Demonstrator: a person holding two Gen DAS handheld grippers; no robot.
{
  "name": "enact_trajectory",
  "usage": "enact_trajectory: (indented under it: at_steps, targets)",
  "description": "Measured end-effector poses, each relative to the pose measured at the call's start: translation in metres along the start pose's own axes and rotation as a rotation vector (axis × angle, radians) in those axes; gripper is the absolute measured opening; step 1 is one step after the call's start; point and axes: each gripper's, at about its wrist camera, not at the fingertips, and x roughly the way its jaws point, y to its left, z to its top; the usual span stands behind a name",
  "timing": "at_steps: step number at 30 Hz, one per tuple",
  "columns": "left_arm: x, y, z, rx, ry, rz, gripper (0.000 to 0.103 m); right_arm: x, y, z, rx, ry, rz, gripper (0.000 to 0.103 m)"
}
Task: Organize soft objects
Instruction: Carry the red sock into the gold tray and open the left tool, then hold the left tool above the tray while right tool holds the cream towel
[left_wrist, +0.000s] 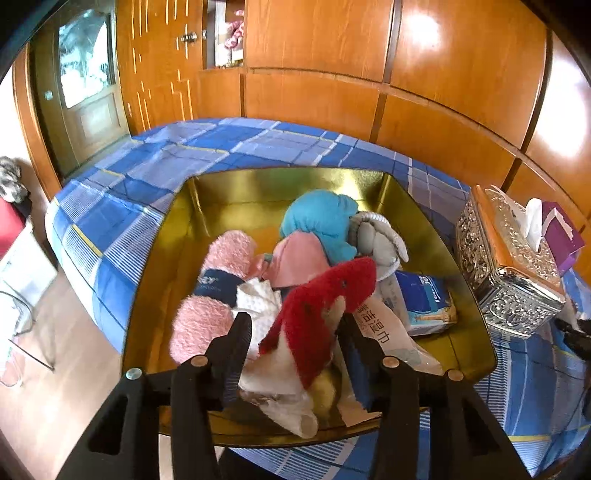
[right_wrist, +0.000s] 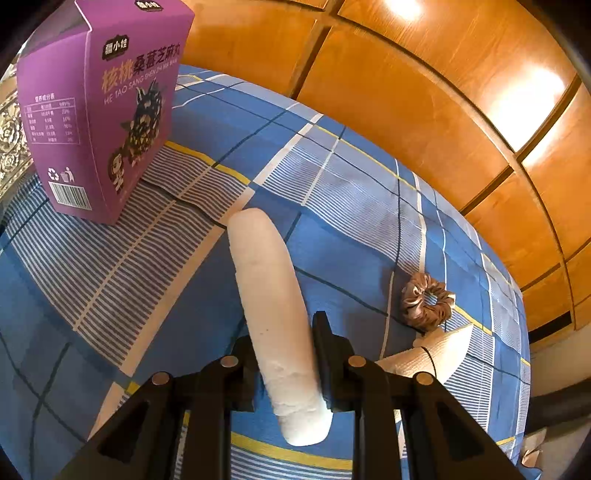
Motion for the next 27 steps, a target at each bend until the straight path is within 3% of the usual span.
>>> enact_trajectory:
  at_steps: [13,27]
  targets:
    - [-0.026,-0.006,0.005,0.018,-0.067,0.025,0.062,0.0,0.003,0.001,0.0,0.0,-0.014,0.023]
    - [-0.031,-0.014,0.004,0.051,-0.081,0.035,0.067,0.005,-0.017,0.009,0.147,0.037,0.079,0.023]
